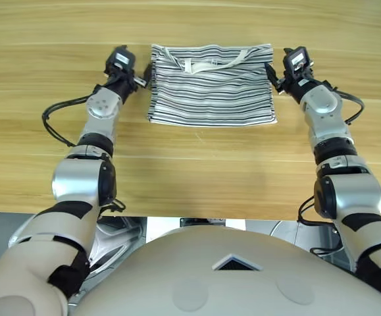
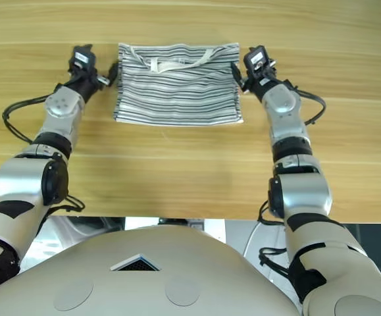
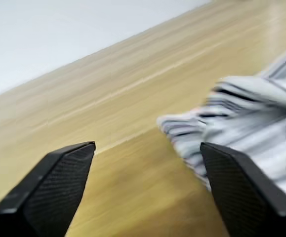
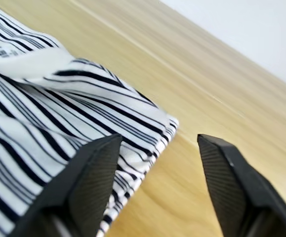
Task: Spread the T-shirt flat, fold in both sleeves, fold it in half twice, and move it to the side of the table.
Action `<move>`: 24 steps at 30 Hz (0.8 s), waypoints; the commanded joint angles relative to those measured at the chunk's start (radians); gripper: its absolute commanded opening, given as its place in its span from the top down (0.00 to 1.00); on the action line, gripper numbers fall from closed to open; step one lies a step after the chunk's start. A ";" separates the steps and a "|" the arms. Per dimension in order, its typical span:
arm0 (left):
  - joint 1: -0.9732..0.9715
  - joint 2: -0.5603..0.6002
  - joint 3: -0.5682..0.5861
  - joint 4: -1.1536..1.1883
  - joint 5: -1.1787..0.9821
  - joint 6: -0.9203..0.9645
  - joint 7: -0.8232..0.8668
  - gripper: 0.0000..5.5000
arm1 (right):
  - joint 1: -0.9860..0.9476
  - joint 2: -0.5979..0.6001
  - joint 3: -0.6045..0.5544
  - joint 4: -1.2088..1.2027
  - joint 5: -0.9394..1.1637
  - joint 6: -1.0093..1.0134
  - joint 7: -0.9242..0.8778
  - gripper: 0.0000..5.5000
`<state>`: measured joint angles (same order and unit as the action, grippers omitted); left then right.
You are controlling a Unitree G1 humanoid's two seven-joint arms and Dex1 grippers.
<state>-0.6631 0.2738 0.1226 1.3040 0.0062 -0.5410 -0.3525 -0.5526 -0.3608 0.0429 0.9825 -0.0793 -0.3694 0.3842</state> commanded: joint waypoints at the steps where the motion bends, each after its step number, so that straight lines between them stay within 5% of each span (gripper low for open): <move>1: -0.045 -0.010 0.240 -0.080 -0.320 0.033 -0.345 0.26 | 0.059 -0.049 -0.015 -0.161 0.025 -0.113 0.057 0.34; 3: -0.016 -0.027 0.275 -0.182 -0.431 -0.022 -0.582 0.30 | 0.122 -0.089 0.011 -0.314 -0.006 -0.158 0.083 0.33; 7: 0.054 -0.062 0.229 -0.276 -0.437 -0.128 -0.728 0.39 | 0.184 -0.121 0.085 -0.443 -0.122 -0.153 0.077 0.43; 15: 0.154 -0.098 0.102 -0.336 -0.330 -0.281 -0.748 0.63 | 0.241 -0.242 0.218 -0.451 -0.378 -0.116 0.062 0.69; 18: 0.164 -0.102 0.084 -0.341 -0.325 -0.287 -0.737 0.64 | 0.267 -0.296 0.252 -0.462 -0.425 -0.119 0.088 0.81; 24: 0.171 -0.101 0.048 -0.335 -0.309 -0.285 -0.725 0.64 | 0.587 -0.538 0.337 -0.980 -0.175 -0.208 0.417 1.00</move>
<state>-0.4954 0.1672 0.1819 0.9625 -0.3265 -0.8256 -1.0883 -0.0670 -0.8427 0.3359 0.1583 -0.3410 -0.5671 0.6951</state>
